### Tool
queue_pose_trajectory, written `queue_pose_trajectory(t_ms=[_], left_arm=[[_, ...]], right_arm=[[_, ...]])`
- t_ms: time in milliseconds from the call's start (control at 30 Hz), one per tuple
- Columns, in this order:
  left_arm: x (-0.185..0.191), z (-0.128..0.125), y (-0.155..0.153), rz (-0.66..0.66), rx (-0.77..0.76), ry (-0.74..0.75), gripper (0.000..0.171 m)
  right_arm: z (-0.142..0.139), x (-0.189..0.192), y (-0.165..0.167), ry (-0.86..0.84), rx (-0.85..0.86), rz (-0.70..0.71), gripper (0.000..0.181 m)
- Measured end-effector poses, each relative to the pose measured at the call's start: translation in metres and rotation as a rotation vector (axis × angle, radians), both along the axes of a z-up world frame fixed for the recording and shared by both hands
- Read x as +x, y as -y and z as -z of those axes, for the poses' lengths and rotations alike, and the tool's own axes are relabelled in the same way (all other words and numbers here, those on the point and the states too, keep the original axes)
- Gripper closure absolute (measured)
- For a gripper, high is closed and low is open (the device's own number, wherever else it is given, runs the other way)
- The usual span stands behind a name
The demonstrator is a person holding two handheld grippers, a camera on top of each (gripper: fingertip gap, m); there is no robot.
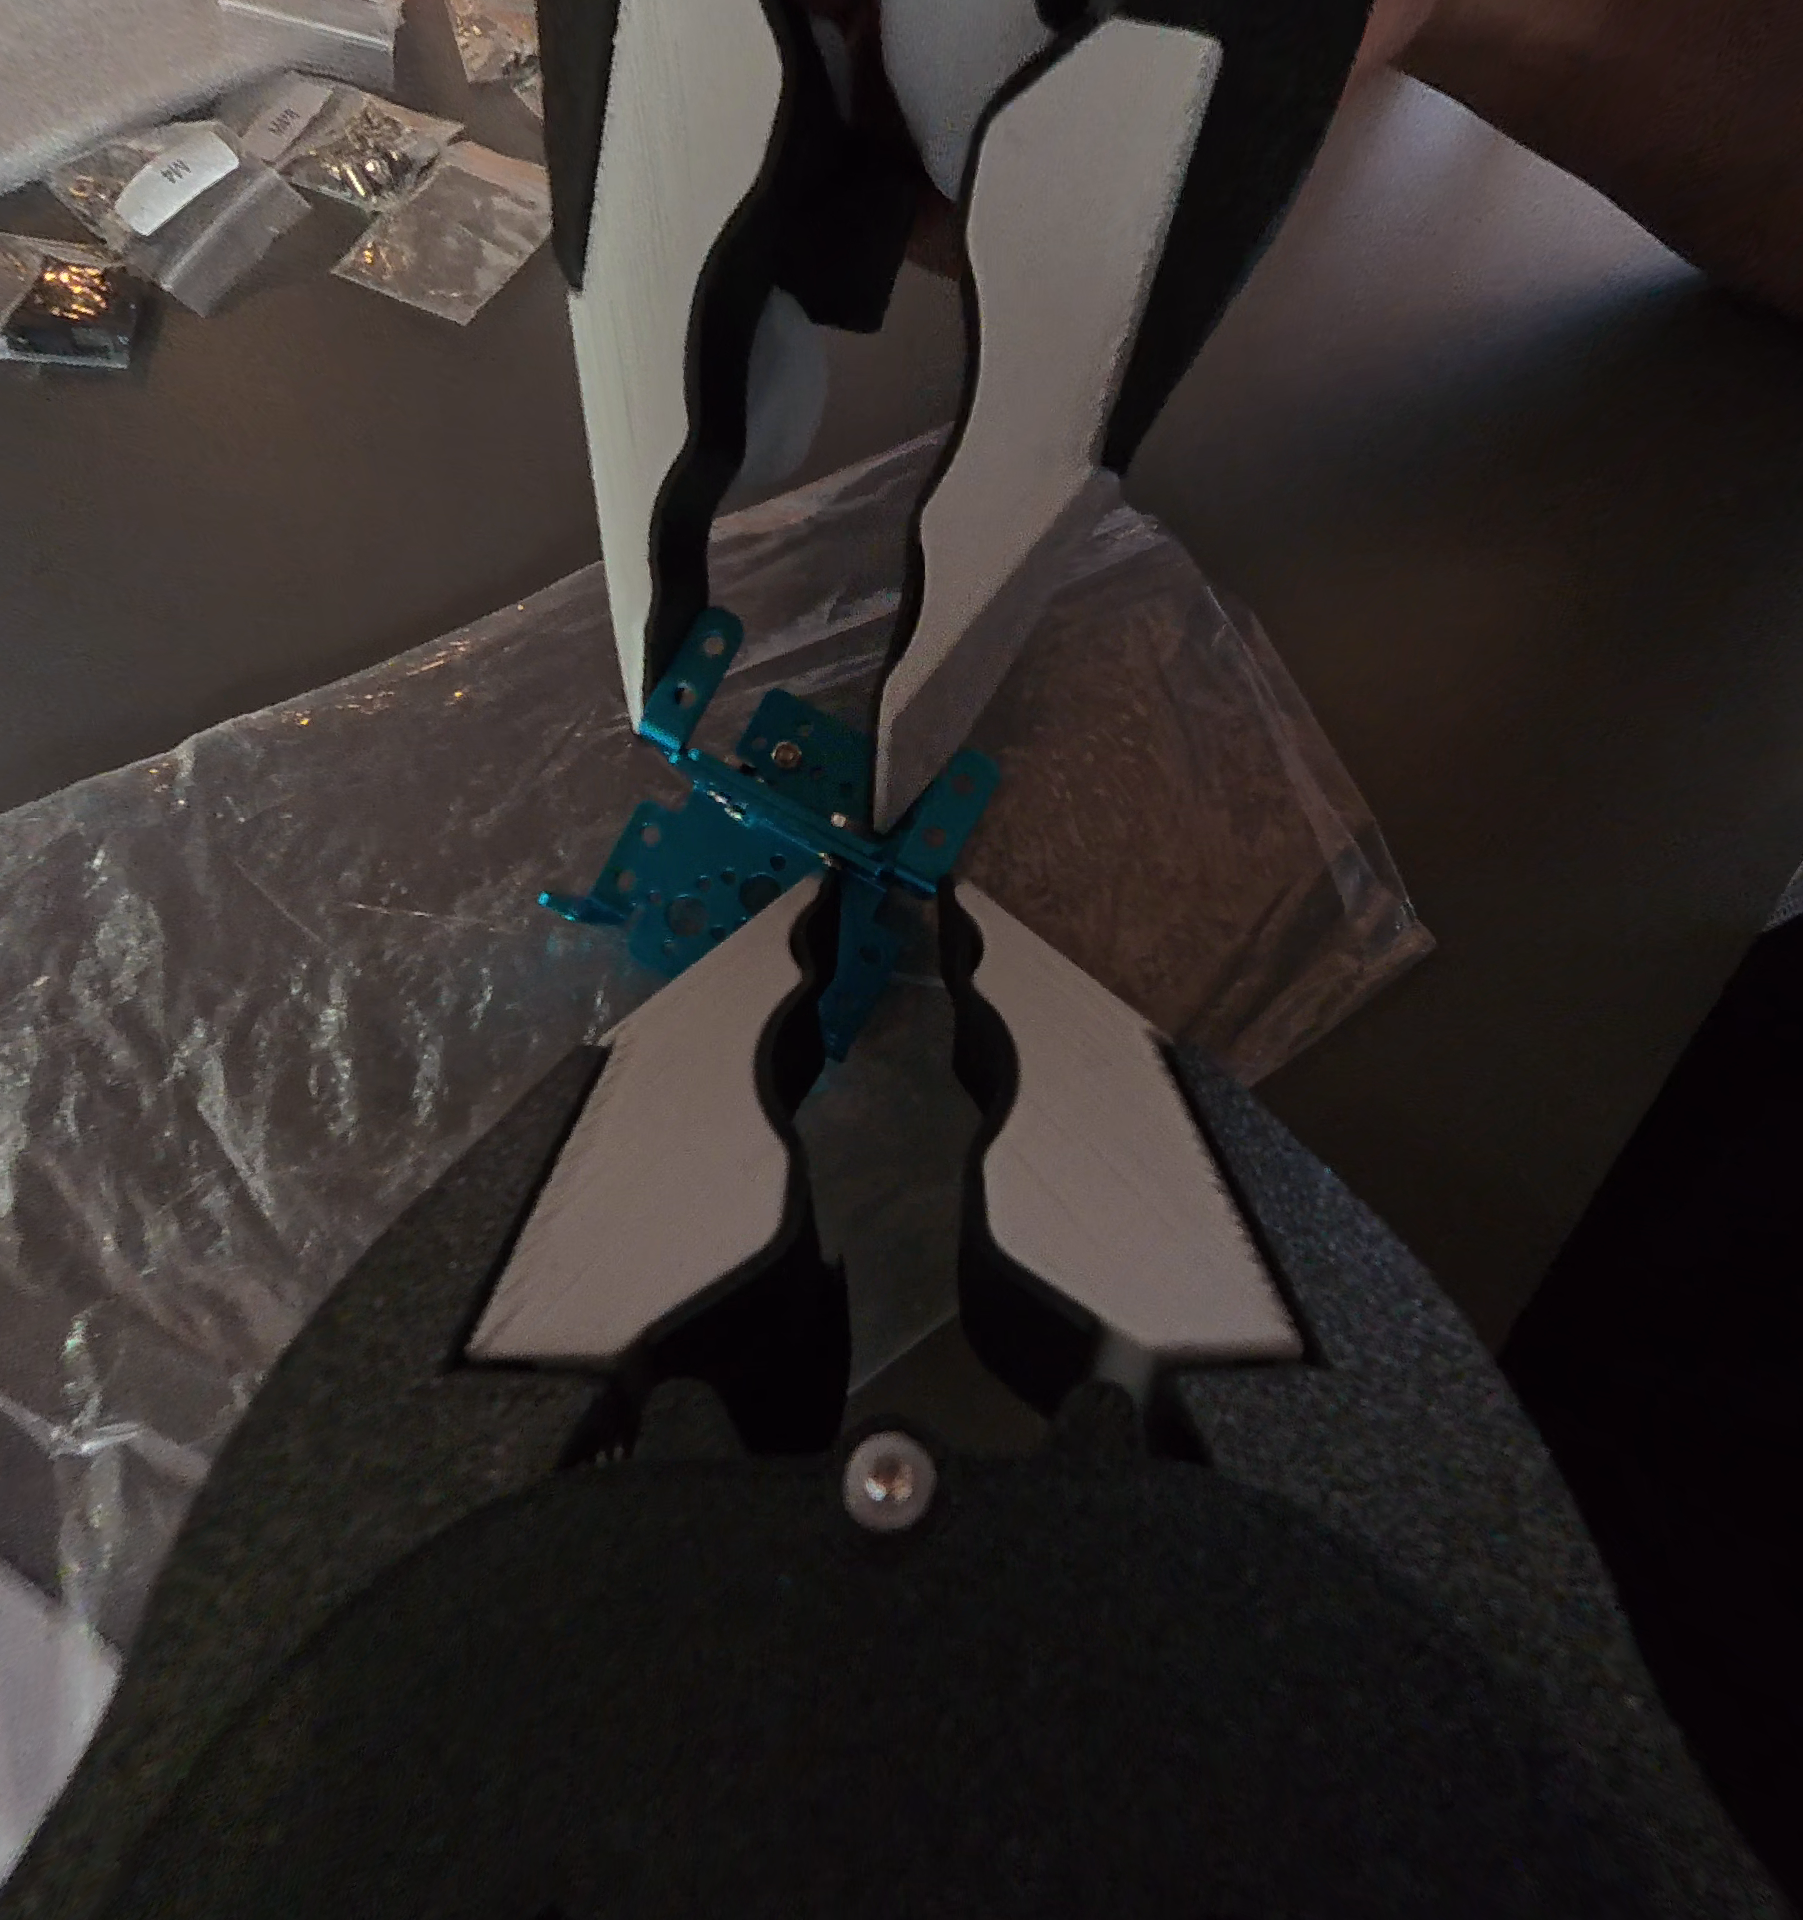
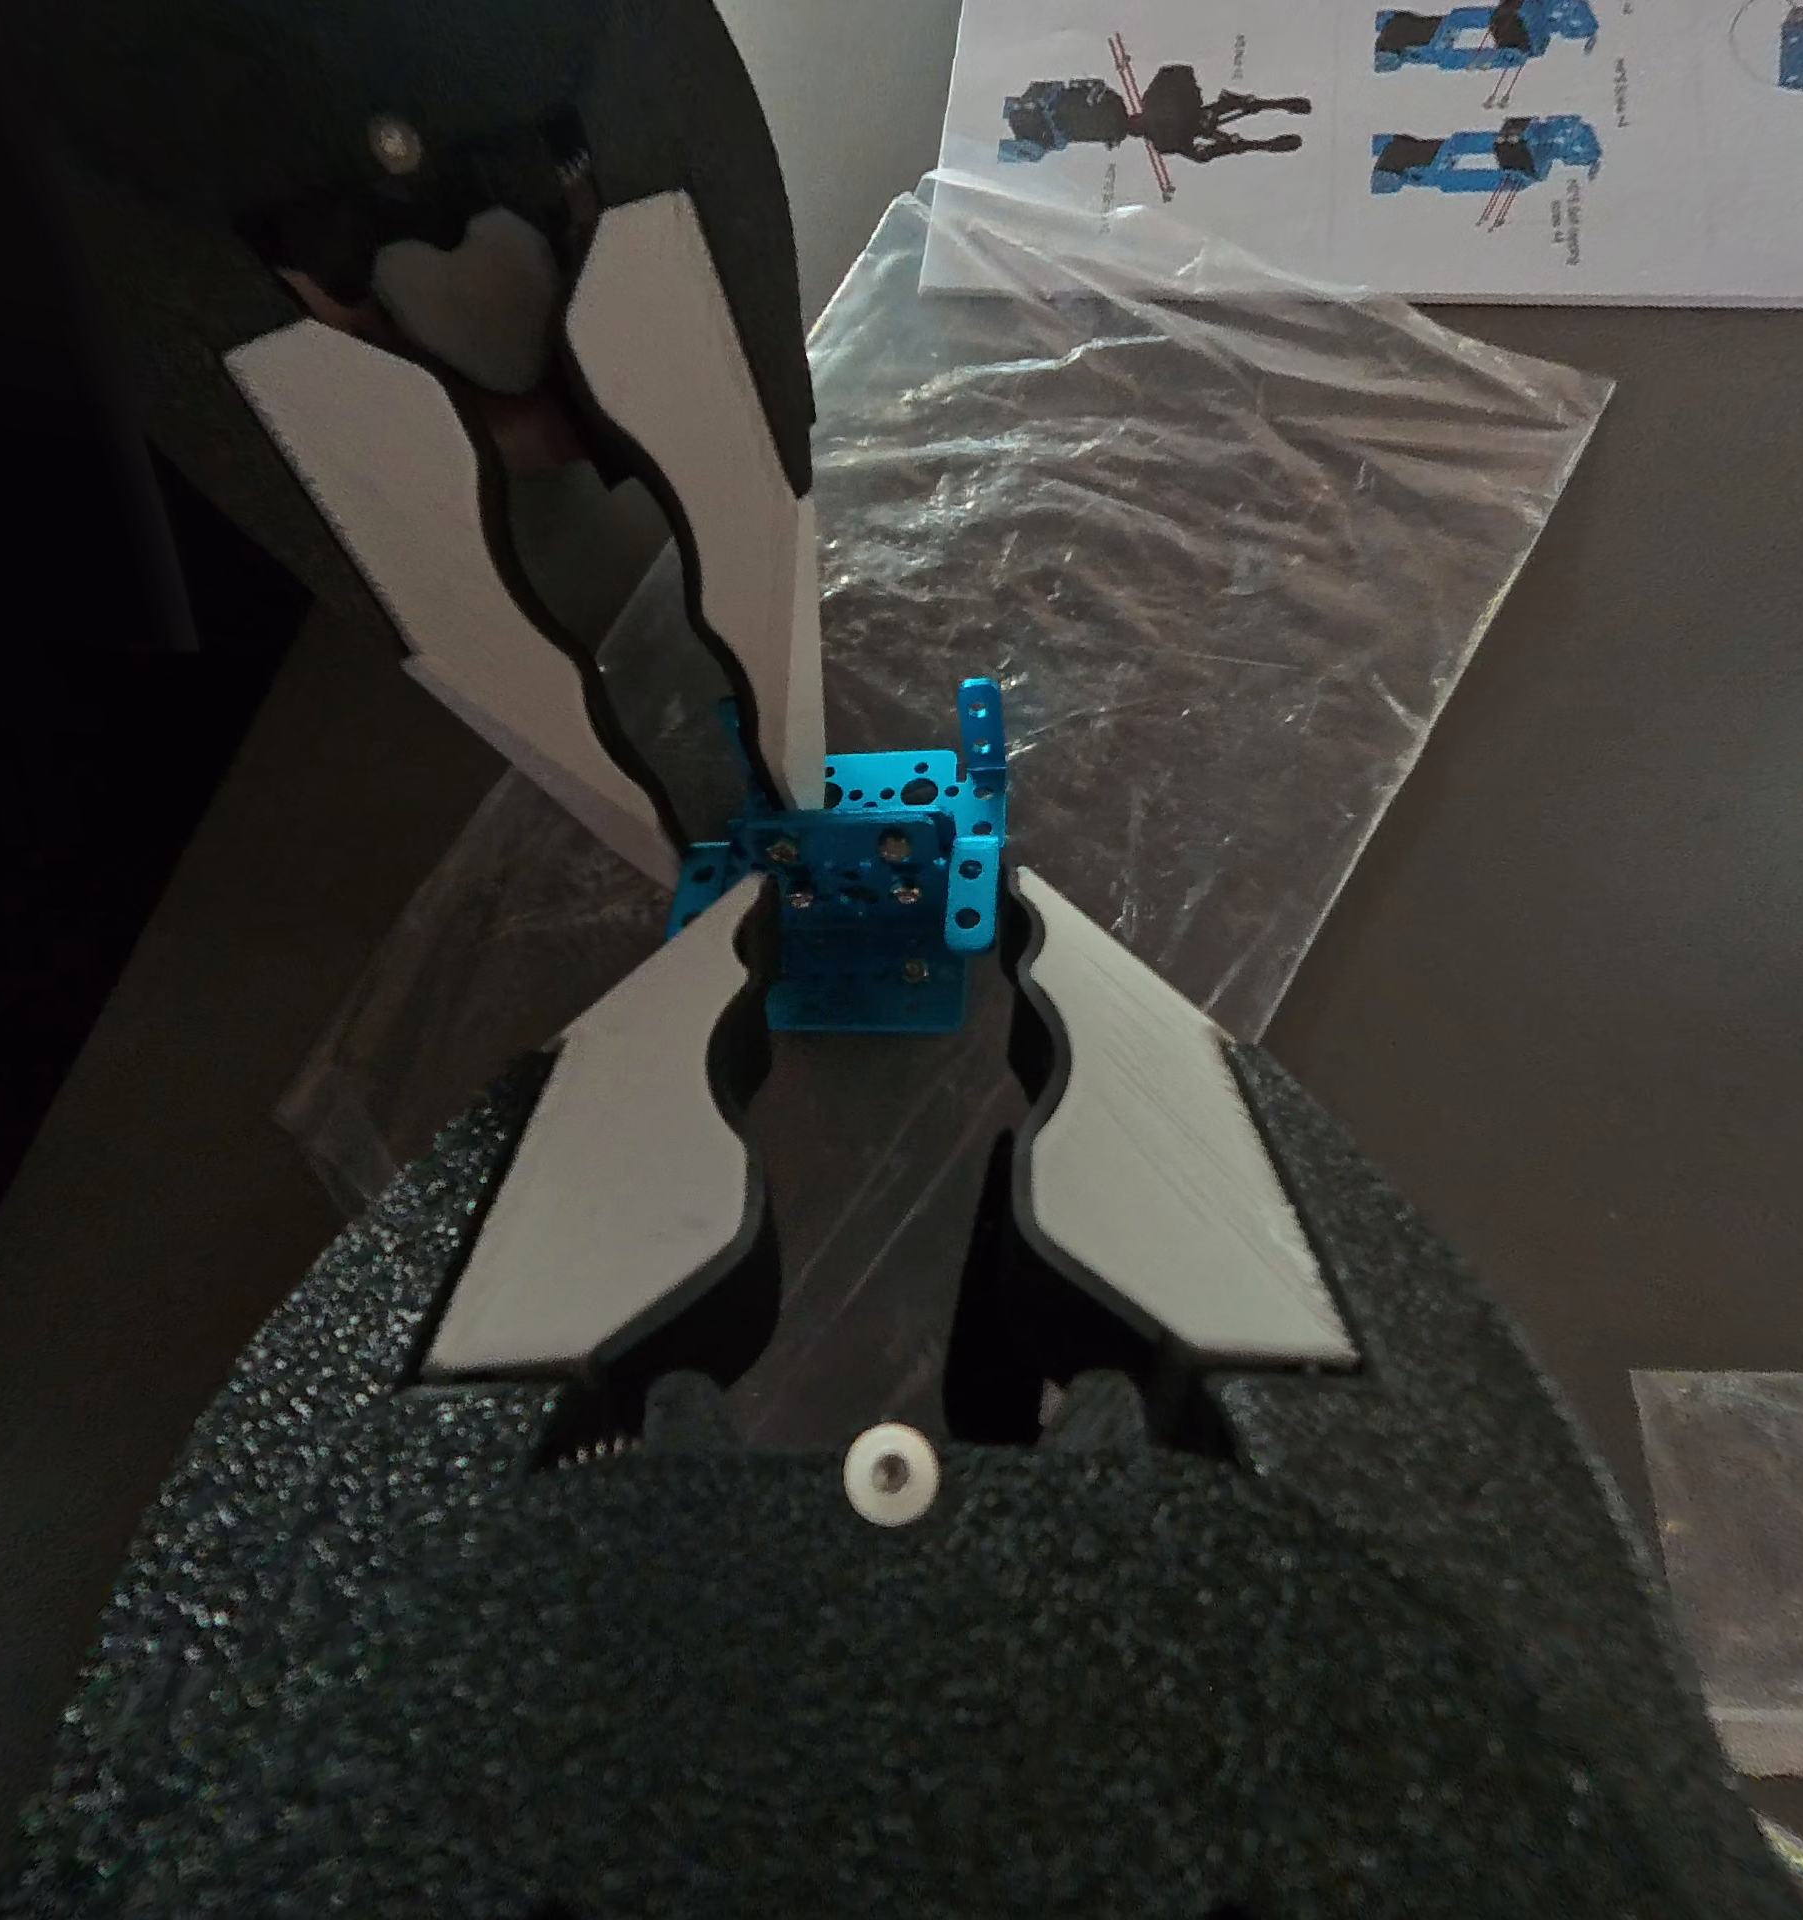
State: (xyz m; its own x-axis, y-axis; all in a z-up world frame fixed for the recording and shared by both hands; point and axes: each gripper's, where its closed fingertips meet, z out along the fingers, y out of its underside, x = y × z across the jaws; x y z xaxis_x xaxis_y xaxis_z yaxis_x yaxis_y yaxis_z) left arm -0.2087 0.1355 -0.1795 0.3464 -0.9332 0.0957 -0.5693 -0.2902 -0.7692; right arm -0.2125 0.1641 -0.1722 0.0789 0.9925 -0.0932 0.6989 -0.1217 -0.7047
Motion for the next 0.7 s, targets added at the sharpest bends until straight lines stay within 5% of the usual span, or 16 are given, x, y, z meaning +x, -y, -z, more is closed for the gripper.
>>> queue_pose_trajectory(t_ms=[267, 433, 700], left_arm=[[0.0003, 0.0001, 0.0011, 0.004, -0.001, -0.001, 0.153], [-0.0002, 0.0, -0.0004, -0.004, -0.002, 0.0, 0.154], [0.0004, -0.0004, 0.0004, 0.0, -0.001, 0.001, 0.154]], right_arm=[[0.001, 0.0016, -0.0067, 0.014, 0.037, 0.023, 0.156], [-0.0023, 0.0008, -0.0021, -0.015, -0.007, 0.004, 0.143], [0.0006, -0.0001, -0.0052, 0.007, 0.013, 0.025, 0.148]])
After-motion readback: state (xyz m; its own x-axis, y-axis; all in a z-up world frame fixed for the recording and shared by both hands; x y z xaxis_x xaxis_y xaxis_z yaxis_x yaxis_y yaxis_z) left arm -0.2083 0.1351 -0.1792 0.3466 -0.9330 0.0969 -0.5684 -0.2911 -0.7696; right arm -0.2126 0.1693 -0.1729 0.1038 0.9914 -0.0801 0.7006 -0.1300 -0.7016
